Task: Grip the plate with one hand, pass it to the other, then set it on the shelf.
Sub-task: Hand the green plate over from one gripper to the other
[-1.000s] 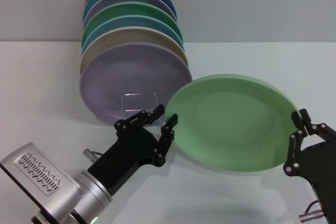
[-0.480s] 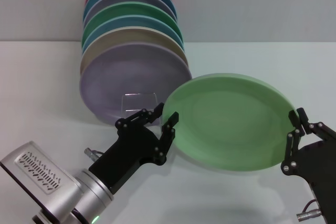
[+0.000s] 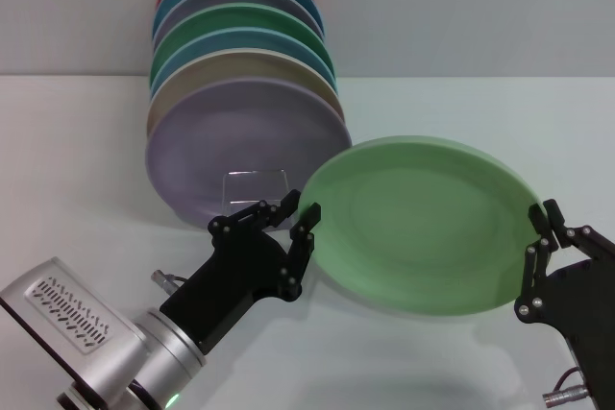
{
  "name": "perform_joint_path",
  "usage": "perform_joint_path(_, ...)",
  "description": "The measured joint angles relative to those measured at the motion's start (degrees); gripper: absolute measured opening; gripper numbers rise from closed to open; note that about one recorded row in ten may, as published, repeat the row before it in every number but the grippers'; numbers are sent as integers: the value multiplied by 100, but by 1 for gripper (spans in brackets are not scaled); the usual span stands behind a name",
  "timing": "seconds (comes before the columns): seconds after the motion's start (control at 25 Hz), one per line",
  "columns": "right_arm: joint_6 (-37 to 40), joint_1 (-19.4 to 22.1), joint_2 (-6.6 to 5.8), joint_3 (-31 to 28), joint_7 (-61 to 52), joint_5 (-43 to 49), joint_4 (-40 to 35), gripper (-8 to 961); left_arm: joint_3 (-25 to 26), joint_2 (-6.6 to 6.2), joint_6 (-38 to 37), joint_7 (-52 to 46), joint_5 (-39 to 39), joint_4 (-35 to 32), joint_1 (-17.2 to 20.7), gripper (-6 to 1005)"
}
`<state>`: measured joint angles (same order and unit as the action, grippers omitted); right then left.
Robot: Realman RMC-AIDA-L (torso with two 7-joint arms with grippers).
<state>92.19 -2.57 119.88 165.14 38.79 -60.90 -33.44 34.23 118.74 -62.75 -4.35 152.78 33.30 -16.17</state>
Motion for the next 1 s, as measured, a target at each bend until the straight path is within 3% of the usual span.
perform_joint_path(0.48,0,11,0,14,103,-10,-42,21,-3,2,-11,-3,19,-11,-26,204)
perform_joint_path(1.0,-41,-22,0,40,103,-20,-39,19,21,13,-17,-69,-14,7,-53,46)
